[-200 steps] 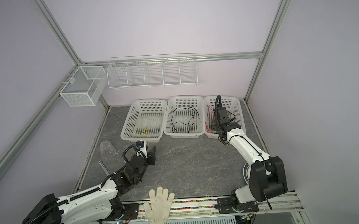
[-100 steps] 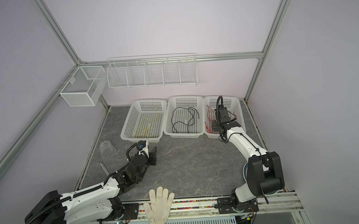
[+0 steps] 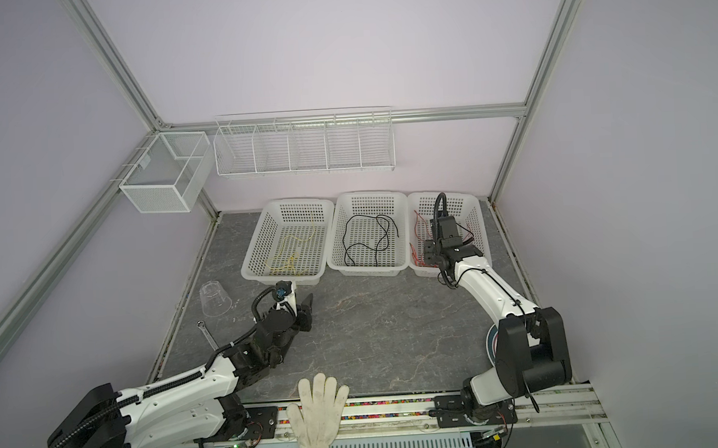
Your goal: Untangle the cables
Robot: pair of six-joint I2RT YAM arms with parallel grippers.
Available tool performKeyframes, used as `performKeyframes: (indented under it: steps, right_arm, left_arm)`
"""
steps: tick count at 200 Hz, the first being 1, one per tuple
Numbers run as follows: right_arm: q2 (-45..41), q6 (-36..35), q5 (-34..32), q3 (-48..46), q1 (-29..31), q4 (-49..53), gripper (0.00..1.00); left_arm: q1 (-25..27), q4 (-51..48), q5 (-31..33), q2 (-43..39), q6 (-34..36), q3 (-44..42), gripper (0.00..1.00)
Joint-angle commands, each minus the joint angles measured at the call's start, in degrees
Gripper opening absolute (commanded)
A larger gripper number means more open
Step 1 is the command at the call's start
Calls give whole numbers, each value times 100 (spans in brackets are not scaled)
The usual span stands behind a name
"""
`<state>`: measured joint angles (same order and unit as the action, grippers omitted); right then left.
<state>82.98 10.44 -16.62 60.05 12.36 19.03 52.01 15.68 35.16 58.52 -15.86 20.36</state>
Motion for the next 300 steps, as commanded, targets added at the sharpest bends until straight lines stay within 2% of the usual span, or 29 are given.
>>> performKeyframes:
  steps: [1, 7, 15, 21, 30, 44, 47, 62, 78, 112, 130, 148, 161, 176, 188, 211, 239, 271, 300]
  right_arm:
    - [-400, -42, -86, -402, -23, -363, 78]
    - [-458, -30, -215, -529, -26, -441, 85]
    - [-570, -33, -384, -728, -23, -565, 96]
    - [-636, -36, -527, -890, -22, -691, 100]
    - [-761, -69, -759, -1199, -24, -882, 94]
    - [-933, -125, -1154, -1576, -23, -1212, 90]
    - [-960, -138, -1240, -1648, -174, -1278, 90]
    - [-1031, -267, -1511, -1996, -283, -1678, 89]
    - [-1010, -596, -1709, -2542, -346, -2750, 89]
    - [-426, -722, -1231, -3158, -581, -4590, 89]
    - [-178, -827, -1119, -3111, -601, -4875, 89]
    - [-78, -1139, -969, -3467, -645, -5974, 89]
    - [31, -1056, -677, -3657, -780, -6317, 89]
    - [228, -1213, -219, -3885, -815, -6926, 89]
    - [239, -1229, -32, -3857, -844, -6826, 89]
    - [498, -1358, 582, -3910, -951, -7161, 89]
    - [470, -1240, 1101, -3793, -1184, -6856, 89]
    - [456, -1228, 1145, -3789, -1212, -6823, 89]
    - [452, -1229, 1147, -3795, -1213, -6825, 89]
  left_arm:
    - [-48, -680, 850, -66, -19, 483, 87]
    - [-44, -933, 1141, -51, -4, 625, 100]
    - [-58, -1217, 1456, -19, 92, 801, 99]
    - [-72, -1380, 1666, -10, 181, 904, 99]
    - [-113, -1534, 1865, -27, 329, 1011, 99]
    - [-264, -1594, 1939, -156, 566, 1035, 99]
    - [-317, -1609, 1934, -208, 585, 1029, 99]
    - [-680, -1647, 1699, -539, 604, 933, 99]
    - [-1047, -1456, 1441, -978, 798, 688, 99]
    - [-1565, -794, 1489, -1762, 1429, 148, 99]
    - [-2094, -582, 1236, -1986, 1448, -78, 99]
    - [-2644, -201, 879, -2092, 1444, -351, 99]
    - [-3005, 123, 685, -2045, 1436, -514, 99]
    - [-3355, 494, 466, -1813, 1439, -626, 99]
    - [-3522, 906, 440, -1569, 1402, -697, 99]
    - [-3700, 2160, 176, -594, 1576, -841, 99]
    - [-3986, 3341, -292, 568, 1516, -1069, 99]
    - [-4103, 4620, -664, 1720, 1682, -1048, 99]
    - [-4375, 4944, -922, 2704, 1546, -624, 99]
